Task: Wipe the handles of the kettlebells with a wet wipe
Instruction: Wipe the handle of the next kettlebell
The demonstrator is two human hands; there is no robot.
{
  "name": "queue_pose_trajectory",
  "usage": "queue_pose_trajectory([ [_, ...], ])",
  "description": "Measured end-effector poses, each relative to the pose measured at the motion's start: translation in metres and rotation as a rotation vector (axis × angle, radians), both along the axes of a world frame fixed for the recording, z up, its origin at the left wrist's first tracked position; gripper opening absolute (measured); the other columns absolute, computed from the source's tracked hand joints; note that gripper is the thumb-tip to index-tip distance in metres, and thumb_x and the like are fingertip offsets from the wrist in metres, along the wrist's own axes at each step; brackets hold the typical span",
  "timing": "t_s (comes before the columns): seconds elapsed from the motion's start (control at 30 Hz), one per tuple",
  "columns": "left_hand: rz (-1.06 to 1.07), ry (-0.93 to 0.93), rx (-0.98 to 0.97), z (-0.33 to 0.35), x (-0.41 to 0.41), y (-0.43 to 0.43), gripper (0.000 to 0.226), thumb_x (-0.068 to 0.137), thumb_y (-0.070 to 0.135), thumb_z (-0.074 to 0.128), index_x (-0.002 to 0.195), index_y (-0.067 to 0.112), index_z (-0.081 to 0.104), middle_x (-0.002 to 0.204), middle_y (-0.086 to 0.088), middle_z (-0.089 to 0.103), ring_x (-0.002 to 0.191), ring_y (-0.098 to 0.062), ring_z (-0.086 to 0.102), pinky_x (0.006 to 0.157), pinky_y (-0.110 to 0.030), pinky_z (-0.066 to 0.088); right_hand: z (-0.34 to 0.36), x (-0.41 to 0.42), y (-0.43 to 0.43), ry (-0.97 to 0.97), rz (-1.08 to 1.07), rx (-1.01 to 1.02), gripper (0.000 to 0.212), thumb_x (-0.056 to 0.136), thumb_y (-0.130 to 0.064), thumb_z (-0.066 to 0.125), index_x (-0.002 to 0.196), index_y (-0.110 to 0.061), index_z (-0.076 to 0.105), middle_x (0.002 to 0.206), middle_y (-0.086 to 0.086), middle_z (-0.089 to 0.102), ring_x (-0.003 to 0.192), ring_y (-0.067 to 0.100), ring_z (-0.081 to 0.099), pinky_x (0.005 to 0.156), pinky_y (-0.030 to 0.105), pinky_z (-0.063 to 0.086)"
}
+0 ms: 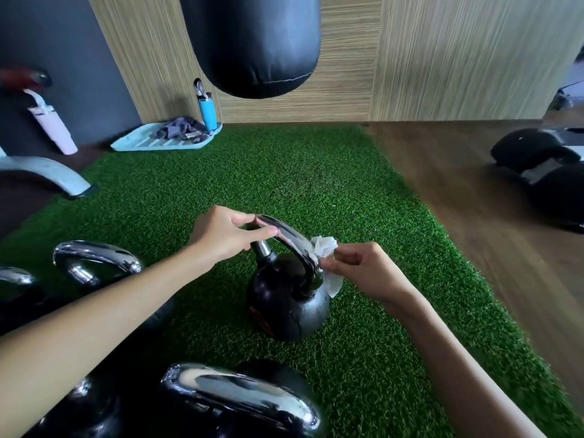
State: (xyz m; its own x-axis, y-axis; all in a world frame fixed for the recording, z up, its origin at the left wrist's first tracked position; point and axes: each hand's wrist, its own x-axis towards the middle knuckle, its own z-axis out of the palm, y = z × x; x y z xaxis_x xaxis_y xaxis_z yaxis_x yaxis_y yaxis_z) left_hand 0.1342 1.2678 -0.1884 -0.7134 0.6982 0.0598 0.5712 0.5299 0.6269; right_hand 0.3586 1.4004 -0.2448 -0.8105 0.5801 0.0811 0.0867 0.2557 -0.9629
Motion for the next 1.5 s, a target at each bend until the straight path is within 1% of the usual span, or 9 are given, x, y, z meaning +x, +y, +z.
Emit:
queue_pose_trajectory([
  [0.13,0.009,-0.024,-0.001,-0.001,-0.002,0.004,0.076,0.060,0.063,0.086,0.123,0.022,0.072,0.088,0.011,0.078,0.091,-0.001,0.068,0.061,-0.016,0.045,0.000,0.000,0.002,-0.020,0.015,-0.051,0.020,0.086,-0.024,0.075,0.068,-0.018,0.071,0.064,-0.004,0.068,0.058,0.003,0.056,0.060,0.014,0.047],
  [0.27,-0.030,-0.057,-0.029,0.008,-0.009,0.011,0.037,0.060,0.055,0.090,0.084,0.032,0.075,0.076,0.013,0.076,0.092,-0.007,0.069,0.063,-0.020,0.048,-0.006,0.000,0.000,0.021,-0.008,-0.074,0.010,0.087,-0.021,0.076,0.082,-0.012,0.077,0.083,0.005,0.077,0.079,0.020,0.073,0.083,0.035,0.059],
  [0.4,-0.074,-0.093,-0.062,0.013,-0.018,0.016,0.065,0.049,0.051,0.093,0.105,0.025,0.077,0.113,0.009,0.075,0.102,-0.011,0.068,0.085,-0.025,0.051,-0.010,-0.001,-0.013,0.073,-0.069,-0.074,0.013,0.085,-0.021,0.077,0.085,-0.007,0.078,0.081,0.005,0.078,0.074,0.019,0.074,0.071,0.030,0.058],
  [0.6,-0.279,-0.172,-0.196,0.028,-0.030,0.026,0.057,0.063,0.033,0.090,0.118,0.028,0.072,0.129,0.019,0.063,0.120,-0.005,0.057,0.120,-0.048,0.031,-0.020,-0.011,-0.051,0.102,-0.102,-0.105,0.007,0.083,-0.022,0.081,0.085,-0.015,0.079,0.083,0.000,0.079,0.073,0.012,0.075,0.068,0.022,0.055],
  [0.8,-0.434,-0.183,-0.281,0.043,-0.030,0.020,0.056,0.072,0.032,0.087,0.122,0.044,0.066,0.112,0.037,0.060,0.111,0.011,0.056,0.096,-0.022,0.051,-0.013,-0.018,-0.044,0.051,-0.033,-0.145,0.013,0.082,-0.028,0.082,0.078,-0.017,0.078,0.081,0.003,0.078,0.070,0.013,0.067,0.068,0.027,0.049],
  [0.93,-0.361,-0.031,-0.292,0.039,-0.017,0.002,0.078,0.058,0.066,0.086,0.130,0.046,0.062,0.137,0.015,0.062,0.103,0.000,0.063,0.113,-0.049,0.039,-0.013,-0.027,-0.017,0.010,-0.195,-0.095,0.008,0.083,-0.021,0.080,0.078,-0.026,0.076,0.079,-0.006,0.077,0.066,0.005,0.069,0.063,0.020,0.051],
  [1.2,-0.384,0.330,-0.353,0.031,0.001,-0.008,0.094,0.062,0.097,0.053,0.135,0.040,0.040,0.131,0.015,0.058,0.091,-0.007,0.059,0.106,-0.050,0.044,-0.025,-0.101,0.033,-0.048,-0.270,0.054,0.020,0.084,-0.024,0.079,0.105,-0.024,0.078,0.093,-0.010,0.073,0.072,0.006,0.067,0.062,0.021,0.053],
  [1.33,-0.387,0.259,-0.459,0.036,0.004,-0.002,0.088,0.063,0.098,0.043,0.132,0.049,0.018,0.123,0.013,0.051,0.082,-0.009,0.056,0.093,-0.050,0.046,-0.063,-0.142,0.049,-0.071,-0.244,-0.045,0.020,0.079,-0.024,0.083,0.073,-0.041,0.074,0.088,-0.009,0.074,0.077,0.017,0.071,0.079,0.045,0.061],
  [1.5,-0.407,0.282,-0.593,0.041,0.003,0.006,0.083,0.068,0.094,0.044,0.138,0.055,0.023,0.129,0.012,0.045,0.099,-0.012,0.050,0.098,-0.048,0.046,-0.052,-0.134,0.037,-0.104,-0.296,0.035,0.044,0.088,-0.024,0.076,0.052,-0.029,0.050,0.054,-0.013,0.052,0.045,0.002,0.039,0.047,0.019,0.036],
])
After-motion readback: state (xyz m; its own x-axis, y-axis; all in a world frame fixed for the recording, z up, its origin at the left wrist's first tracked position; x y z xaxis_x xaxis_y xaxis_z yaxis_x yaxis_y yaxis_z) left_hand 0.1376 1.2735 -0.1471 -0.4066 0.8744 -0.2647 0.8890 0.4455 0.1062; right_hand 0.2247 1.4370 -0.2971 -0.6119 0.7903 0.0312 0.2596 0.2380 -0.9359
